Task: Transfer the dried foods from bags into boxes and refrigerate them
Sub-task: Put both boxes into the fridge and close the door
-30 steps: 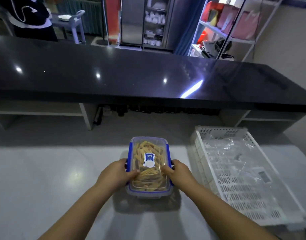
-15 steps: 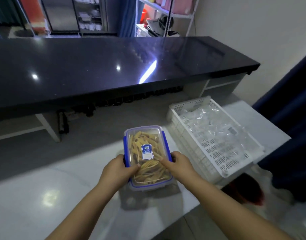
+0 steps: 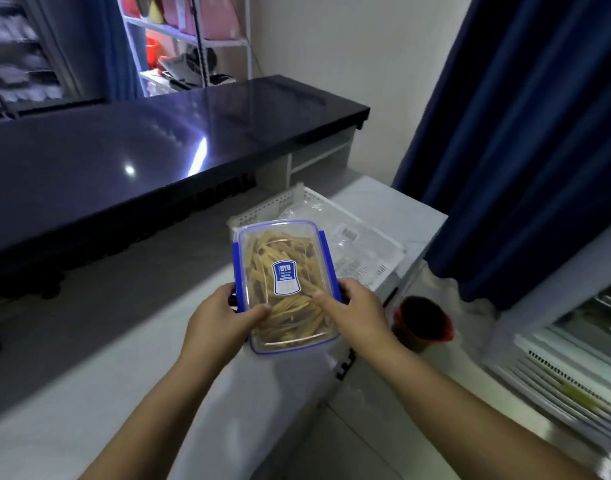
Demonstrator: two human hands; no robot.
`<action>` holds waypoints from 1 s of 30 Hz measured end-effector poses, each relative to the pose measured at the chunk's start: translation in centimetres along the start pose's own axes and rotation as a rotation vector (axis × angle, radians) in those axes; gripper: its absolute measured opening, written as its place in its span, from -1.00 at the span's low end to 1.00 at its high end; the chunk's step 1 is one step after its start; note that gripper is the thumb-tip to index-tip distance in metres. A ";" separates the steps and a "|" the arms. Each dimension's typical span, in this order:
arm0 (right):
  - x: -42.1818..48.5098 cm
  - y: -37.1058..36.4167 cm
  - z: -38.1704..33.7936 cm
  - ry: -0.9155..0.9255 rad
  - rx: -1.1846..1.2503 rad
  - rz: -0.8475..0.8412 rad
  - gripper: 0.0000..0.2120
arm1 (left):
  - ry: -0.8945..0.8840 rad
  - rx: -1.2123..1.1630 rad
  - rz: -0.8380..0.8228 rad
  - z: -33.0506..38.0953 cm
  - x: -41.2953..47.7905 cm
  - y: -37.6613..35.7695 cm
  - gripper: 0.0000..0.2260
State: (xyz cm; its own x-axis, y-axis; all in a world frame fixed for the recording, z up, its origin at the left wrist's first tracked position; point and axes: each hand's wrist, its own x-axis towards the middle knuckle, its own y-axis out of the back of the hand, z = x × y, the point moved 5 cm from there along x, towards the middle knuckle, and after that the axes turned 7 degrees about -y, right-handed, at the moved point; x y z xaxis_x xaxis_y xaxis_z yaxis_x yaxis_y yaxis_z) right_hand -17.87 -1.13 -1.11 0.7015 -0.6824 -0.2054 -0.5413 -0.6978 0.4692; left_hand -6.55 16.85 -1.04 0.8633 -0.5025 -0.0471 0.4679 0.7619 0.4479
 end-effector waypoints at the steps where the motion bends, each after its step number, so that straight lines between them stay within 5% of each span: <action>1: -0.3 1.4 0.6 -0.010 0.027 0.016 -0.79 | -0.016 -0.001 -0.018 1.1 0.0 -1.3 -0.63; 8: -2.8 13.7 8.0 -0.075 0.116 0.183 -0.74 | -0.127 0.001 -0.185 8.4 -2.2 -13.4 -0.54; 15: -6.8 26.3 17.1 -0.168 0.176 0.314 -0.85 | -0.211 -0.025 -0.374 14.7 -6.8 -27.4 -0.75; 20: -9.5 34.2 23.4 -0.239 0.169 0.405 -0.79 | -0.196 -0.015 -0.493 17.3 -10.0 -36.7 -0.65; 30: -10.8 43.9 31.5 -0.398 0.236 0.560 -0.83 | -0.212 -0.011 -0.740 21.4 -11.0 -50.5 -0.77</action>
State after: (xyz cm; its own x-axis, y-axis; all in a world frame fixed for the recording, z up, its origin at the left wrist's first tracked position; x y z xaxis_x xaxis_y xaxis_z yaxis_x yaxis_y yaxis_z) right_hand -63.85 -31.24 -5.36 0.0923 -0.9474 -0.3066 -0.8872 -0.2180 0.4066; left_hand -43.77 -24.86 -4.05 0.2704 -0.9496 -0.1584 0.9122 0.2001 0.3576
